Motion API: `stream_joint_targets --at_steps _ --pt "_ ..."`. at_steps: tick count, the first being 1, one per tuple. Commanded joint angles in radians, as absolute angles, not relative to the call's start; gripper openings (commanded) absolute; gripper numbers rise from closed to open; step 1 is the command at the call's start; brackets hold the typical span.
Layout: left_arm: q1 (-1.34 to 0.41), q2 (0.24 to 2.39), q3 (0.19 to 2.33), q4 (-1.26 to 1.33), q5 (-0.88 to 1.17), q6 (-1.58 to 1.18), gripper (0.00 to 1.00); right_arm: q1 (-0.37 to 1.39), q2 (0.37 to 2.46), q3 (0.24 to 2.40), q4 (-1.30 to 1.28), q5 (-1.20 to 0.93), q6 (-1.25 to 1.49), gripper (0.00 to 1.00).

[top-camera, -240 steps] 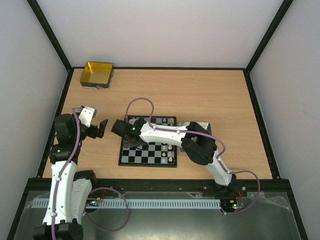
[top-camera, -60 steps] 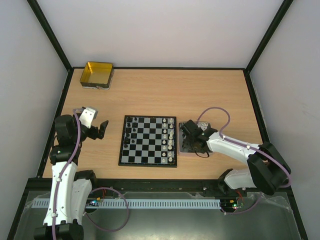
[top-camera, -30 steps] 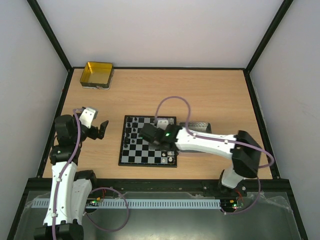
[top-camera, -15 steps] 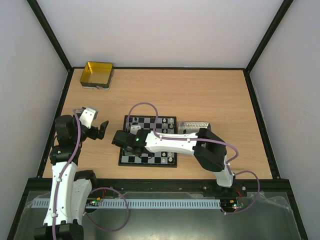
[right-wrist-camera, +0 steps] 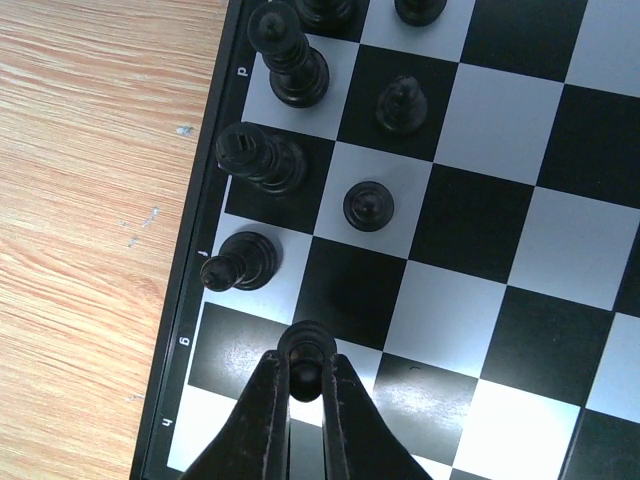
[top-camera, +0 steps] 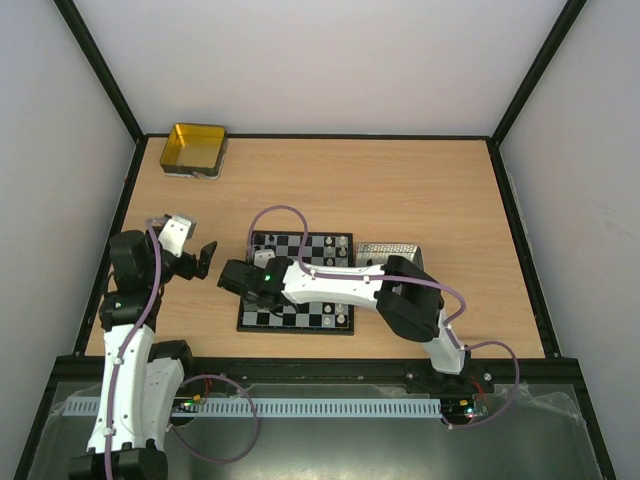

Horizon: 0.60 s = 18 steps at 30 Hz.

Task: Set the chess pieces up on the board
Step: Place the chess piece on the chessboard.

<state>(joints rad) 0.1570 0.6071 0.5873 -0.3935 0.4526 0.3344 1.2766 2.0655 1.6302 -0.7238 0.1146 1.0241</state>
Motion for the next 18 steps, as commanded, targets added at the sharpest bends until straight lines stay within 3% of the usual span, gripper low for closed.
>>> stream_joint_targets --at_steps 1,18 --pt "0.164 0.596 0.574 -0.389 0.461 0.348 0.99 1.273 2.094 1.651 -0.740 0.137 1.019 0.06" --pt "0.166 0.595 0.575 -0.389 0.465 0.348 0.99 1.240 2.090 1.588 -0.677 0.108 1.014 0.06"
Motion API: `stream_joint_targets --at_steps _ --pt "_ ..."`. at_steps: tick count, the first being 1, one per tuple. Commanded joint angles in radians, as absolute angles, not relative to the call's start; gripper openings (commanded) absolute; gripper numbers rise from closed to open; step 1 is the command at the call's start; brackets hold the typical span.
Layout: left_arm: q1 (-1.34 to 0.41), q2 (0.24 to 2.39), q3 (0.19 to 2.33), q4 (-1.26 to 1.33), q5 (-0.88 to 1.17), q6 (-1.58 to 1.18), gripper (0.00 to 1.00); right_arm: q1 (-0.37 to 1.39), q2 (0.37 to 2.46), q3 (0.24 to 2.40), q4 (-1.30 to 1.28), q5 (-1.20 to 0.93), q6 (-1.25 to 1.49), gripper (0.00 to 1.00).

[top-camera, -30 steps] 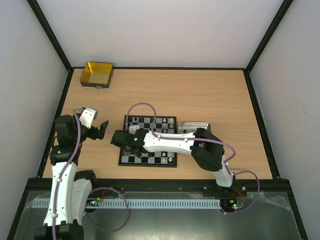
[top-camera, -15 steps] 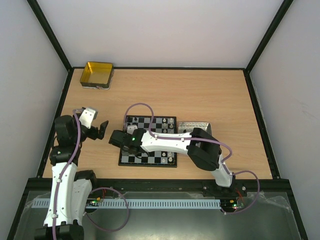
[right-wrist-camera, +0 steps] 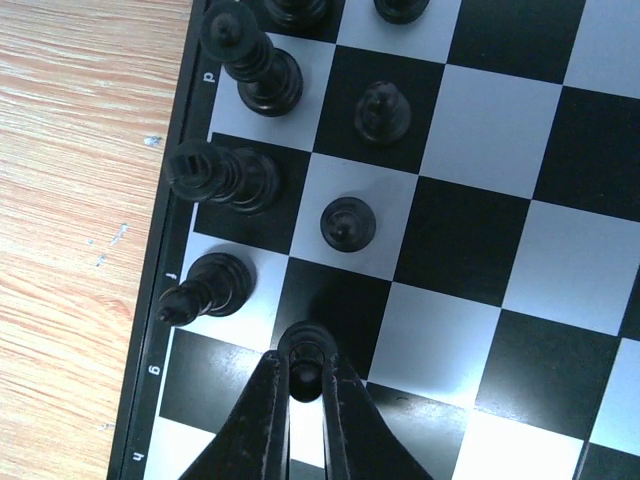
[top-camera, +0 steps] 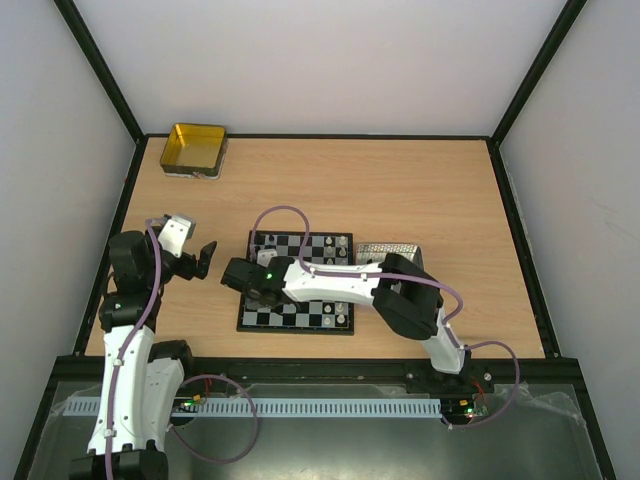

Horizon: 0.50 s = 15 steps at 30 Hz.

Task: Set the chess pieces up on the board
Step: Place the chess piece on the chessboard.

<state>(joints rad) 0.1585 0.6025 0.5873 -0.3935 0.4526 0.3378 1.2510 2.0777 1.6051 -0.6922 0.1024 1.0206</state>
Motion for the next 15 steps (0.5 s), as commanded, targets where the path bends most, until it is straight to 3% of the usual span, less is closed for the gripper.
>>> stream_joint_targets --at_steps 1,15 --pt "0.166 0.594 0.574 -0.388 0.465 0.348 0.99 1.237 2.089 1.586 -0.673 0.106 1.014 0.06" --pt "0.166 0.596 0.573 -0.387 0.465 0.349 0.99 1.232 2.091 1.553 -0.651 0.091 1.009 0.06"
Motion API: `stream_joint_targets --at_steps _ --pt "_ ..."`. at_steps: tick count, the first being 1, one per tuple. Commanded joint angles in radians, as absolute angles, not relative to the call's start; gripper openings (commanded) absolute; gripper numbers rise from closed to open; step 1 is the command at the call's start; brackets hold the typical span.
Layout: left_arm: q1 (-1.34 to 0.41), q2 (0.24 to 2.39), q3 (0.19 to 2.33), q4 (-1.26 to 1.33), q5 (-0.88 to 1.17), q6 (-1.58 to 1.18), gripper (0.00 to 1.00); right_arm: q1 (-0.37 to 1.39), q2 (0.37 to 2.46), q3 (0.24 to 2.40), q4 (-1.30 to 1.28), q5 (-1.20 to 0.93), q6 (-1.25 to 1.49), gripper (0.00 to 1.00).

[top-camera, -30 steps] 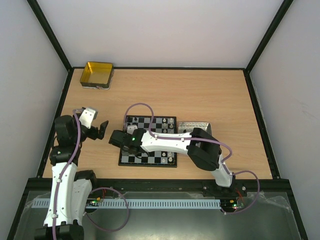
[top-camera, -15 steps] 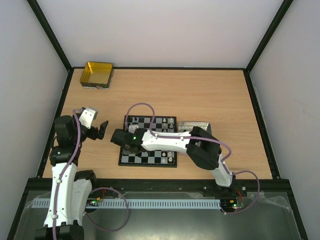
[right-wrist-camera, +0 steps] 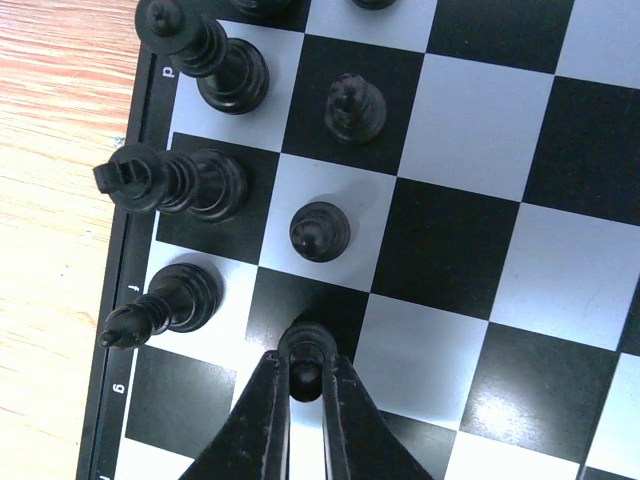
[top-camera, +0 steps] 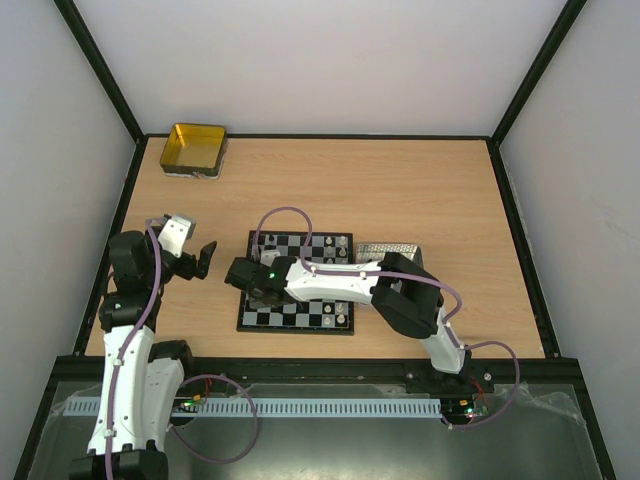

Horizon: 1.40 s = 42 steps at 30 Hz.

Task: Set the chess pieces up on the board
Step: Place the chess piece on the chessboard.

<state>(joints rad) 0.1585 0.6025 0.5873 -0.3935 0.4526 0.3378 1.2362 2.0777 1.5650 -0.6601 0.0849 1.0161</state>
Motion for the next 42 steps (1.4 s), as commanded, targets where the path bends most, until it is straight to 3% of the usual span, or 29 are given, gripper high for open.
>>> stream_joint_targets --at_steps 1,14,24,42 --pt "0.166 0.597 0.574 -0.389 0.464 0.349 0.99 1.232 2.091 1.550 -0.648 0.091 1.009 0.06" --pt "0.165 0.598 0.574 -0.390 0.466 0.350 0.99 1.232 2.098 1.563 -0.649 0.087 1.004 0.06" --pt "0.166 0.599 0.574 -0.389 0.467 0.351 0.99 1.230 2.108 1.603 -0.670 0.089 0.996 0.14" --pt "0.165 0.598 0.572 -0.389 0.468 0.351 0.99 1.230 2.104 1.606 -0.679 0.096 1.002 0.16"
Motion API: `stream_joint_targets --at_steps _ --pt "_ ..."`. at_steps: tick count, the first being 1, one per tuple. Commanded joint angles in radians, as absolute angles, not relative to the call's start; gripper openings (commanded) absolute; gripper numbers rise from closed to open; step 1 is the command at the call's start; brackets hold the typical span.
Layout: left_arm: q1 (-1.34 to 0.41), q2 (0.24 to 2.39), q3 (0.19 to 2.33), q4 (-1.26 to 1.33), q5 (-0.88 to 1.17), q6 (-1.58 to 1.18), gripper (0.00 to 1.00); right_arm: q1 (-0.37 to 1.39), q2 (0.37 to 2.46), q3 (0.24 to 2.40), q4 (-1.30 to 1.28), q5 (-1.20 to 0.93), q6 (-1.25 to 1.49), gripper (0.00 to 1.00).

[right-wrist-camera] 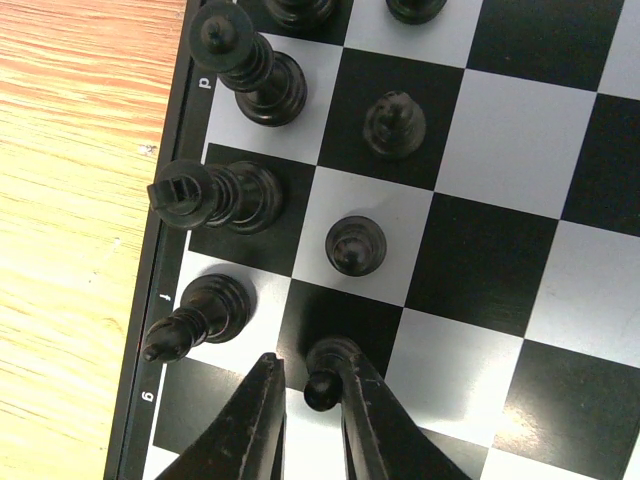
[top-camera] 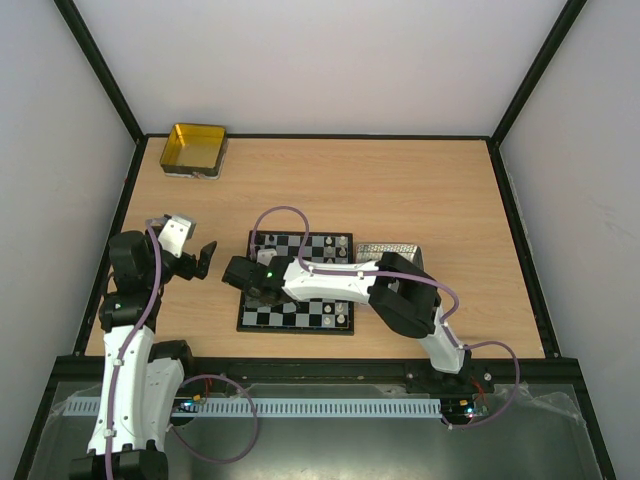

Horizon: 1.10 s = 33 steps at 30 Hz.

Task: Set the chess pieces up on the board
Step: Place the chess piece on the chessboard.

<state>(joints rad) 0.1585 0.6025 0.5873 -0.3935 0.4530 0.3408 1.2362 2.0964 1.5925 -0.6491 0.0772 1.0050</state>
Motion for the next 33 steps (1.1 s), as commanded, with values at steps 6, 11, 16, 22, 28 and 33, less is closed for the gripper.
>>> stream_joint_targets --at_steps 6,11,16,22,28,33 --pt "0.166 0.600 0.573 -0.389 0.468 0.351 0.99 1.230 2.098 1.608 -0.677 0.095 1.001 0.17" --pt "0.166 0.601 0.573 -0.389 0.467 0.351 0.99 1.230 2.089 1.611 -0.685 0.104 0.999 0.18" --pt "0.166 0.601 0.571 -0.387 0.467 0.351 0.99 1.227 2.068 1.605 -0.687 0.109 0.999 0.19" --pt "0.166 0.602 0.573 -0.388 0.468 0.351 0.99 1.224 2.047 1.608 -0.695 0.112 0.997 0.20" --pt "0.166 0.602 0.572 -0.388 0.468 0.351 0.99 1.225 2.026 1.609 -0.705 0.115 0.999 0.20" --pt "0.166 0.604 0.571 -0.389 0.468 0.353 0.99 1.224 1.985 1.598 -0.716 0.129 1.004 0.20"
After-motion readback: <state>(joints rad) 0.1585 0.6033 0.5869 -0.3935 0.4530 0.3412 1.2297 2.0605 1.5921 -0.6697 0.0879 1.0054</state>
